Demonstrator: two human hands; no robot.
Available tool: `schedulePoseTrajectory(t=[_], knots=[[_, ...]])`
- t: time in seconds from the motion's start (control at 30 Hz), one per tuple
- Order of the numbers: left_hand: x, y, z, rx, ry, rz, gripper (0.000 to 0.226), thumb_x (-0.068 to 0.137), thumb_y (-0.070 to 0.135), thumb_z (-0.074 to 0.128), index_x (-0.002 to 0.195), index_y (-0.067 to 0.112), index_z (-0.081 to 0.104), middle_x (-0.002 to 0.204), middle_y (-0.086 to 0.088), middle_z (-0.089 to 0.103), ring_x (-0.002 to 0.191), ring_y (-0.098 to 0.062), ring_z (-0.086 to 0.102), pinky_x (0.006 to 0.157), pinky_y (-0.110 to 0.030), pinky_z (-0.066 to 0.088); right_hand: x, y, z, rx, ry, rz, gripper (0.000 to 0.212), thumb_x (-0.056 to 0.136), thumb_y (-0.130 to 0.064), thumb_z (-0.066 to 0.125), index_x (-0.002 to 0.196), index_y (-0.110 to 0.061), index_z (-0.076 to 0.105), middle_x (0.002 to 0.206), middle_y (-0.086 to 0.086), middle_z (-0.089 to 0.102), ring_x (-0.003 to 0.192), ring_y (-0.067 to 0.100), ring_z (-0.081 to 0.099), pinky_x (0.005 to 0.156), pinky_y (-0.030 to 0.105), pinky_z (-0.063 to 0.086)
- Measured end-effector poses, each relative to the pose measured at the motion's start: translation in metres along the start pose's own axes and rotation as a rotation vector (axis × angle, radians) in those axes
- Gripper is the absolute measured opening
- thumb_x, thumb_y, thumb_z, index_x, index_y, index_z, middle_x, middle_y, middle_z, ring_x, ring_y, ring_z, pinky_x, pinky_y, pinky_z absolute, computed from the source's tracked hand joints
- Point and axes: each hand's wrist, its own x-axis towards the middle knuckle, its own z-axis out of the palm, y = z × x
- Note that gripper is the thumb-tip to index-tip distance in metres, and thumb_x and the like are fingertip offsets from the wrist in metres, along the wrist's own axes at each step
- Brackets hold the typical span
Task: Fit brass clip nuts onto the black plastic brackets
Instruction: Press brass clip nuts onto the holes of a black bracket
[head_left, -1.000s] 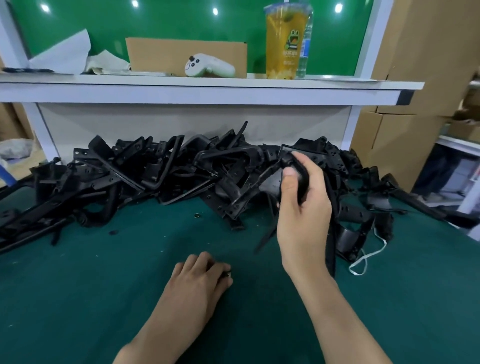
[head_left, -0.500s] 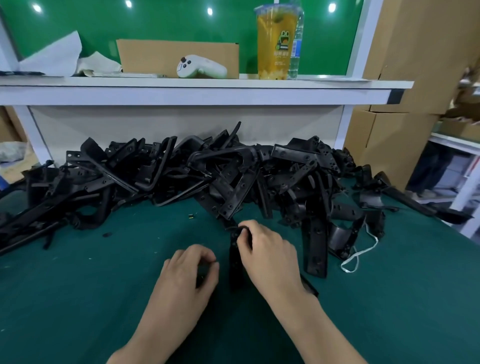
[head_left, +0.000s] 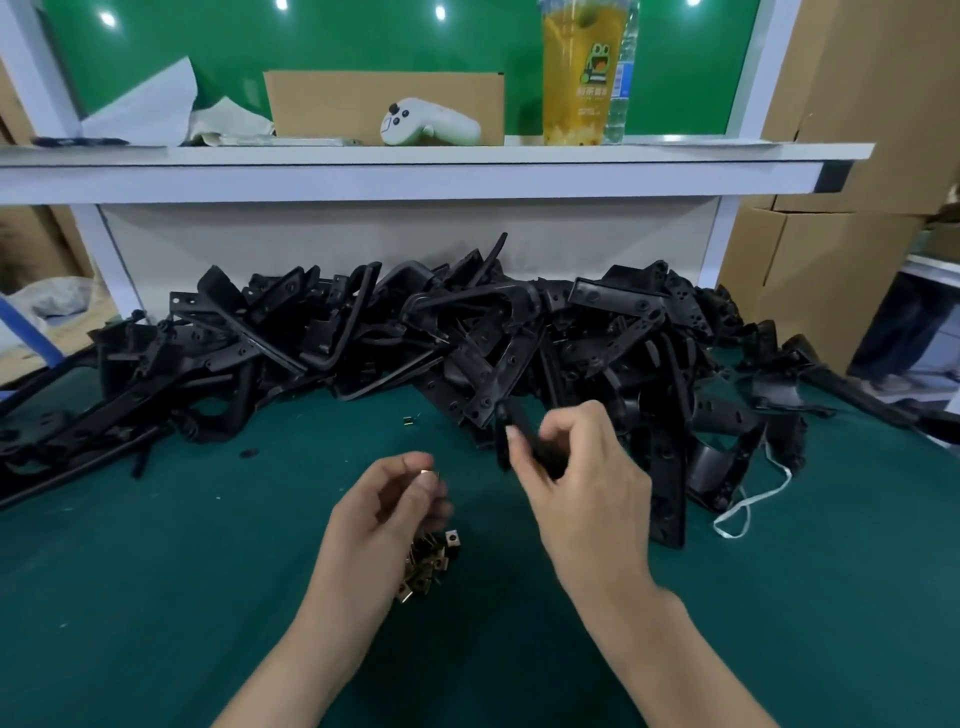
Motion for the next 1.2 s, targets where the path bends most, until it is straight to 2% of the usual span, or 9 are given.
schedulePoseTrajectory(t=[0.1,0.2,0.27,0.33,0.43,0.6,0.77,0.93,1.2], knots=[[0.000,-0.001,0.003,-0.306,-0.061,-0.153,0.021,0.096,0.006,0.055,0.115,0.003,0.065,0.090,-0.009,0.074,0.087,-0.024,0.074,0.074,-0.027,0.060,-0.009,-0.001,0.003,-0.005,-0.073,-0.097,0.038,0.076,-0.009,0.080,0.080,-0.016,0.044,0.096,-0.002,0.058,0.056,0.012,0.049,0.050,0.019,0.029],[0.000,0.000,0.003,-0.395,-0.104,-0.213,0.029,0.091,0.010,0.060,0.117,-0.001,0.064,0.091,-0.013,0.072,0.088,-0.026,0.074,0.074,-0.029,0.060,-0.017,-0.007,0.009,0.102,-0.212,0.050,0.038,0.086,-0.019,0.071,0.086,-0.026,0.033,0.113,-0.009,0.061,0.061,0.011,0.057,0.051,0.025,0.038],[-0.001,0.000,0.002,-0.351,-0.101,-0.190,0.027,0.092,0.010,0.061,0.118,0.004,0.065,0.090,-0.012,0.073,0.087,-0.025,0.074,0.075,-0.029,0.061,-0.021,-0.009,0.011,0.204,-0.310,0.161,0.023,0.092,-0.034,0.057,0.095,-0.033,0.035,0.102,-0.016,0.062,0.074,0.010,0.060,0.058,0.026,0.041],[-0.002,0.000,0.002,-0.222,-0.082,-0.116,0.023,0.097,0.007,0.058,0.118,0.010,0.067,0.089,-0.010,0.074,0.087,-0.025,0.074,0.078,-0.029,0.061,-0.023,-0.008,0.012,0.249,-0.367,0.187,0.029,0.091,-0.035,0.057,0.112,-0.036,0.037,0.098,-0.019,0.061,0.089,0.006,0.059,0.064,0.022,0.041],[-0.004,0.001,0.003,-0.013,-0.047,0.028,0.021,0.098,0.008,0.059,0.112,0.018,0.071,0.090,-0.006,0.076,0.088,-0.022,0.075,0.081,-0.027,0.060,-0.024,-0.003,0.013,0.214,-0.484,0.103,0.062,0.089,-0.022,0.067,0.137,-0.038,0.031,0.129,-0.017,0.050,0.103,0.006,0.057,0.077,0.019,0.042],[-0.007,0.005,0.003,0.099,-0.020,0.111,0.030,0.099,0.009,0.059,0.114,0.031,0.072,0.093,0.004,0.078,0.090,-0.010,0.074,0.081,-0.011,0.052,-0.029,0.003,0.017,0.096,-0.620,0.010,0.067,0.086,-0.017,0.071,0.139,-0.038,0.037,0.150,-0.008,0.024,0.117,0.021,0.053,0.090,0.025,0.043],[-0.007,0.007,0.001,0.112,-0.004,0.140,0.030,0.098,0.009,0.059,0.113,0.032,0.072,0.094,0.005,0.078,0.091,-0.010,0.074,0.082,-0.013,0.053,-0.031,0.001,0.020,0.184,-0.626,0.116,0.061,0.085,-0.043,0.070,0.130,-0.046,0.029,0.149,-0.008,0.026,0.108,0.029,0.061,0.086,0.039,0.054],[-0.005,0.008,0.001,-0.056,0.016,0.093,0.022,0.093,0.024,0.059,0.101,0.024,0.080,0.092,-0.006,0.078,0.088,-0.019,0.075,0.078,-0.019,0.057,-0.032,0.001,0.021,0.263,-0.617,0.198,0.076,0.073,-0.066,0.066,0.135,-0.046,0.026,0.137,-0.012,0.032,0.111,0.023,0.056,0.089,0.036,0.052],[-0.001,0.012,-0.002,-0.449,0.082,-0.176,0.026,0.093,0.024,0.062,0.088,0.005,0.080,0.085,-0.011,0.073,0.068,-0.014,0.068,0.063,-0.023,0.058,-0.032,0.004,0.019,0.311,-0.635,0.215,0.080,0.074,-0.070,0.062,0.139,-0.050,0.022,0.135,-0.019,0.029,0.117,0.019,0.051,0.097,0.038,0.049]])
